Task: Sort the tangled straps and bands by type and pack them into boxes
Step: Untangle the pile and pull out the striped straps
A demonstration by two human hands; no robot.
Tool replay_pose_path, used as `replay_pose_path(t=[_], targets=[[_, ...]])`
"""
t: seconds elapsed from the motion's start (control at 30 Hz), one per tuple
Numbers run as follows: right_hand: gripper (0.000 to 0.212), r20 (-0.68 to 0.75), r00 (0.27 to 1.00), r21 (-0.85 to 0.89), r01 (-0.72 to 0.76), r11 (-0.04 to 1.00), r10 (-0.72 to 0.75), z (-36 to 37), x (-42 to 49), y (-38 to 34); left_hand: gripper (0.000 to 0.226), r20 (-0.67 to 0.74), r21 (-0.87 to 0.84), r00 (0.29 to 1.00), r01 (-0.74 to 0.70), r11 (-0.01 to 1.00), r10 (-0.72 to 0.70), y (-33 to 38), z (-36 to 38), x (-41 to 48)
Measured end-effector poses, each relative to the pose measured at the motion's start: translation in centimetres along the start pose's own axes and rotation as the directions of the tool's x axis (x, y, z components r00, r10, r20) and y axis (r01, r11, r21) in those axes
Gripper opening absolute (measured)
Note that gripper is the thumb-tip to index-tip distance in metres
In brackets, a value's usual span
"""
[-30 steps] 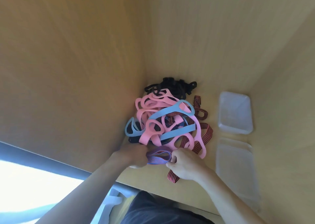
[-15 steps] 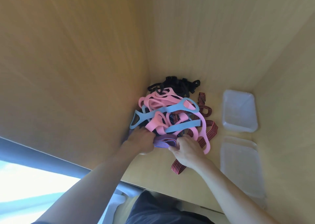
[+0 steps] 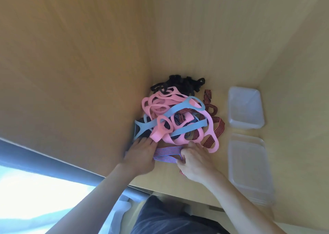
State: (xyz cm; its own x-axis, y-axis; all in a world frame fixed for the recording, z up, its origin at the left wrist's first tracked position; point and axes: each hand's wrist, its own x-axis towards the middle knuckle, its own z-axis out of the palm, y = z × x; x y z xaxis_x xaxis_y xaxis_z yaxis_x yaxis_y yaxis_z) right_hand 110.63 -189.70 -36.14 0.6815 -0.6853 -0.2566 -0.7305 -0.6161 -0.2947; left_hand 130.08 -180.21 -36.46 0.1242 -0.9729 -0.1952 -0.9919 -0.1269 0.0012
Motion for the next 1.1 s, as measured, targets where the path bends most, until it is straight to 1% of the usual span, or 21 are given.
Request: replay_pose_path(t=[0.07,0.13,0.2,0.23,0.27,0.33,0.37,0.43,0.5,0.57,0.63,0.73,0.8,0.87,0.93,1.03,1.1], targets=[[0.037,0.048,0.999,0.046,-0.017,0.999,0.015,-0.1,-0.8,0.2,0.047,-0.026,-0.062,0.999,-0.029,0.998,0.027,-0.2,-0.3,-0.6],[0.06,0.127,0.991,0.116,-0.047,0.992,0.032,-0.5,-1.4,0.7,0.046,-0.044,-0.089,0.998,-0.051,0.995,0.048,-0.2,-0.4,-1.0],[0.076,0.201,0.979,0.088,-0.048,0.995,0.03,-0.6,-1.9,1.1,0.047,-0.078,-0.124,0.996,-0.061,0.99,0.051,0.1,-0.3,-1.4],[0.076,0.202,0.979,0.045,-0.035,0.998,0.025,-0.5,-2.0,1.3,0.047,-0.096,-0.134,0.994,-0.067,0.989,0.054,0.3,-0.3,-1.5],[0.072,0.178,0.984,-0.002,-0.017,1.0,0.017,-0.1,-2.2,1.4,0.047,-0.109,-0.139,0.992,-0.072,0.988,0.057,0.6,-0.2,-1.6],[0.05,0.09,0.996,-0.042,0.014,0.999,-0.011,0.4,-2.2,1.7,0.049,-0.123,-0.158,0.991,-0.077,0.984,0.058,1.2,0.0,-1.7],[0.036,0.046,0.999,-0.005,0.025,1.0,-0.025,0.4,-2.2,1.8,0.051,-0.124,-0.169,0.991,-0.075,0.983,0.055,1.6,0.1,-1.7],[0.011,-0.017,1.0,0.129,0.024,0.991,-0.022,-0.3,-2.0,2.1,0.053,-0.122,-0.183,0.991,-0.074,0.98,0.052,2.1,0.3,-1.9],[0.002,-0.076,0.997,0.208,0.009,0.978,0.007,-1.8,-1.4,2.7,0.056,-0.129,-0.224,0.99,-0.08,0.971,0.052,2.3,0.2,-1.9],[0.004,-0.154,0.987,0.285,0.0,0.959,0.045,-3.9,-0.8,3.4,0.058,-0.151,-0.296,0.987,-0.092,0.951,0.048,2.5,-0.4,-2.0],[0.003,-0.22,0.972,0.4,0.015,0.917,0.08,-6.3,-0.6,4.1,0.057,-0.154,-0.364,0.987,-0.099,0.926,0.045,2.8,-1.4,-1.9],[0.011,-0.273,0.954,0.594,0.068,0.802,0.122,-9.9,-0.3,4.8,0.051,-0.123,-0.412,0.992,-0.067,0.909,0.017,3.2,-2.7,-1.6],[0.015,-0.303,0.944,0.658,0.109,0.745,0.129,-11.9,0.0,5.0,0.044,-0.12,-0.426,0.993,-0.032,0.904,-0.021,3.4,-3.7,-1.1],[0.023,-0.331,0.937,0.693,0.163,0.702,0.11,-13.8,0.3,4.8,0.036,-0.14,-0.483,0.988,-0.014,0.876,-0.061,3.7,-4.7,-0.4],[0.03,-0.379,0.919,0.692,0.205,0.692,0.106,-15.5,0.5,4.5,0.031,-0.142,-0.566,0.985,-0.001,0.824,-0.096,3.9,-5.8,0.5],[0.017,-0.443,0.888,0.683,0.245,0.688,0.124,-17.8,1.0,3.9,0.03,-0.143,-0.73,0.981,-0.018,0.683,-0.128,4.2,-7.5,2.3],[0.017,-0.475,0.87,0.686,0.273,0.674,0.132,-19.2,1.2,3.6,0.03,-0.182,-0.793,0.973,-0.059,0.606,-0.143,4.6,-8.8,3.5]])
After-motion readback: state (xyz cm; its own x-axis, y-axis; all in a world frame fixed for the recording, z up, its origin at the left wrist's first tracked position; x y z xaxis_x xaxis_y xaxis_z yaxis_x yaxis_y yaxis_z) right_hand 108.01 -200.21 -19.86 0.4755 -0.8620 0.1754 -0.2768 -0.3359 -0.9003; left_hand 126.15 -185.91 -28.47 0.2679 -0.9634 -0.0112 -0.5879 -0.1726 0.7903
